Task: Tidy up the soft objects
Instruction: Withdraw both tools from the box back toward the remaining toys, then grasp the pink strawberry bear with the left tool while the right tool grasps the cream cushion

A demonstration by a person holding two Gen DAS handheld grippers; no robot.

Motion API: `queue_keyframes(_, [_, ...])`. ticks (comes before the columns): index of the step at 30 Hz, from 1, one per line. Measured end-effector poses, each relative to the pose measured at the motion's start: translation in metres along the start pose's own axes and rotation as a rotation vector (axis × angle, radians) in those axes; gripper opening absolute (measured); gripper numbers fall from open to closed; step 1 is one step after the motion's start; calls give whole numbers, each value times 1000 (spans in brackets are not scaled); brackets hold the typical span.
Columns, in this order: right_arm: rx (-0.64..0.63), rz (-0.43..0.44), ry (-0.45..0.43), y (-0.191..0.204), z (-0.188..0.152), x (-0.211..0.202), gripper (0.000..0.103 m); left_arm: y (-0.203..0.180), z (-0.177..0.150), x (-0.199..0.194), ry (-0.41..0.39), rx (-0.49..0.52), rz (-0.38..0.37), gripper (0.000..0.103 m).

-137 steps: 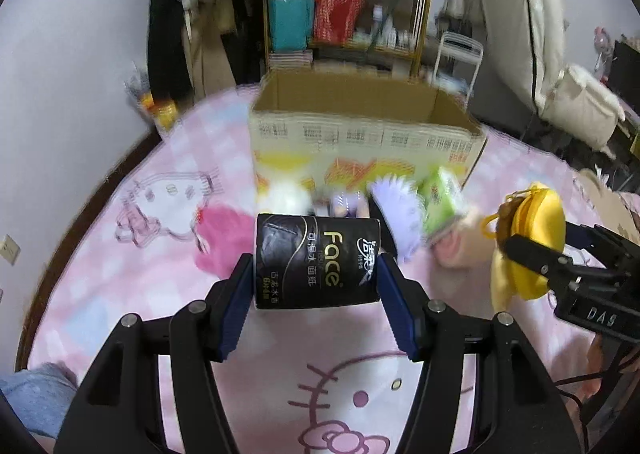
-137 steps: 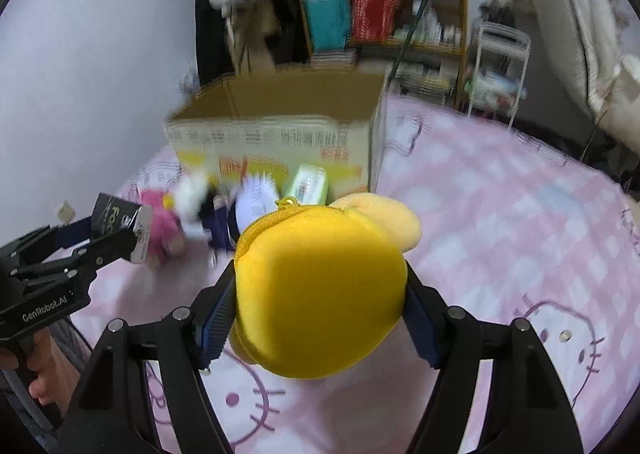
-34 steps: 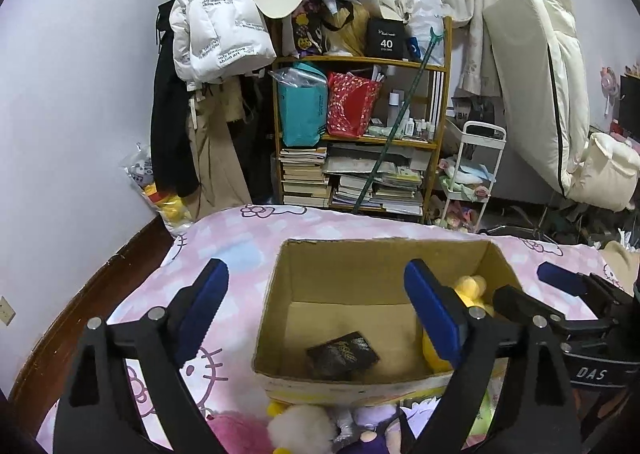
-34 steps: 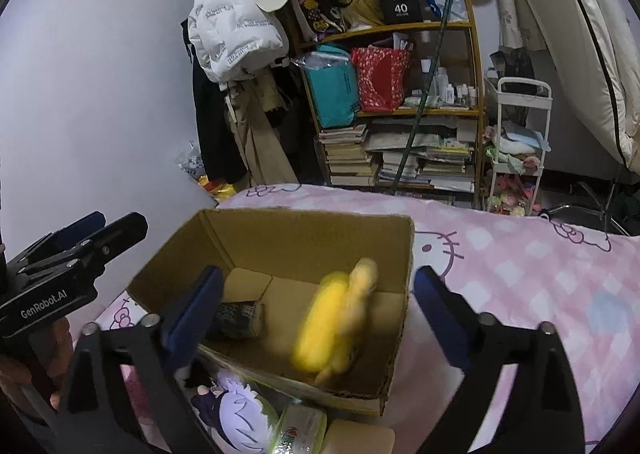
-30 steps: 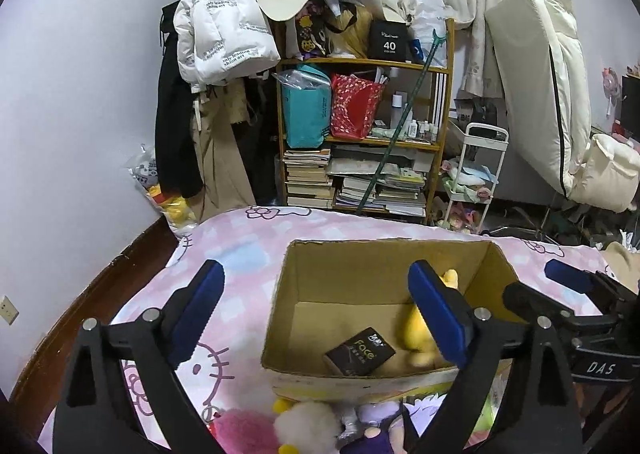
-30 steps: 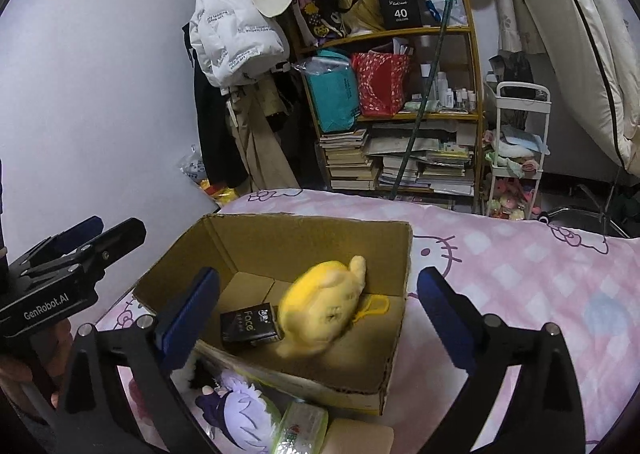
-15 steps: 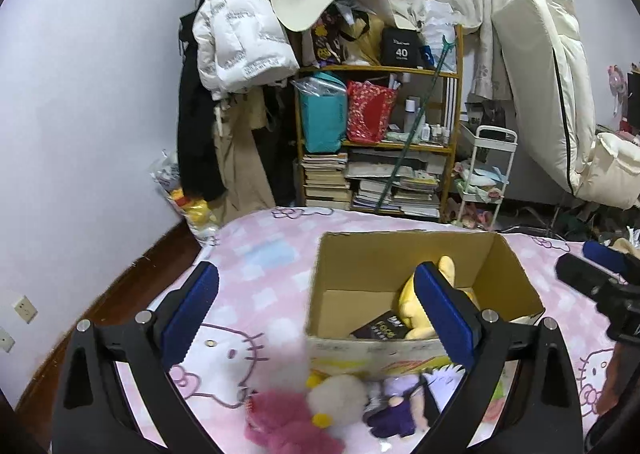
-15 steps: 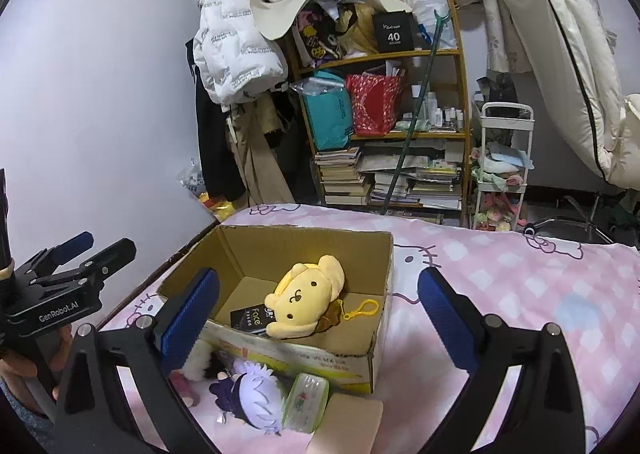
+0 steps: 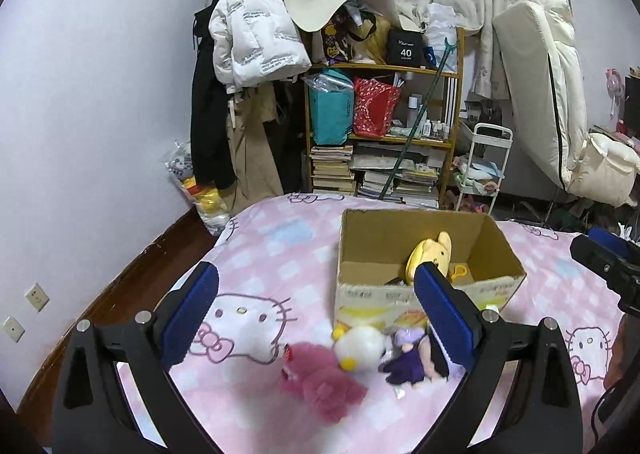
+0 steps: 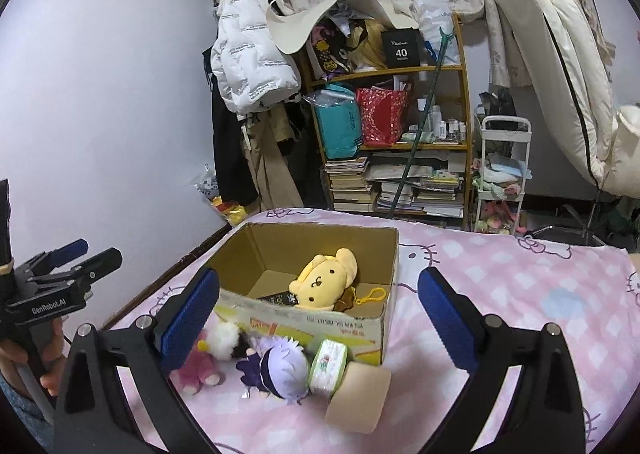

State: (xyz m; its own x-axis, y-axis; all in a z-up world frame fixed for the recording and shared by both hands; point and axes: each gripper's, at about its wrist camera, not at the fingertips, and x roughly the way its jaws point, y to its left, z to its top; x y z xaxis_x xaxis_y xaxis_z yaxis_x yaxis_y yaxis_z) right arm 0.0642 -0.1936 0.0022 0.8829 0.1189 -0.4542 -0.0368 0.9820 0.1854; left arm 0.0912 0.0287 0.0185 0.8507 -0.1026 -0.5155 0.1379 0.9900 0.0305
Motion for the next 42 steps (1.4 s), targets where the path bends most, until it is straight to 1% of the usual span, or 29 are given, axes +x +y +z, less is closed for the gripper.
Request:
queue_keyframes(2, [-9,-4,-2,3,-3,-5,103,2,-4,-3,16,-1,4,97])
queue_keyframes(6, [12,-19,-39,4,-10,-20,103,8,-10,1,54,-7,19,97])
queue_keyframes(9, [15,-21,-41,4,-14,-25,103,12,-14,7,86,-24,14,97])
queue_keyframes(12, [5,-34,-40,3,-18,-25,103,13,-18,15,116,-24,29,97])
queue_keyframes(19, [1,-26,28,2,-31,-8,103,9,-28,34,187,8,38,97])
queue_keyframes(24, [7,-29,75,-2,-39,9,103,9,-36,54,246,13,41,97])
queue_keyframes(28, [38,-34,109,-9,-44,22,103,9,-40,69,283,0,24,97])
queue_keyframes(32, [75,-36,146,-17,-49,38,103,7,-42,86,312,1,43,97])
queue_keyframes(36, [83,-47,173,-24,-52,49,103,6,-48,103,381,-23,18,97])
queue_keyframes(42, [103,-68,206,-35,-58,59,103,2,-57,117,448,-9,11,97])
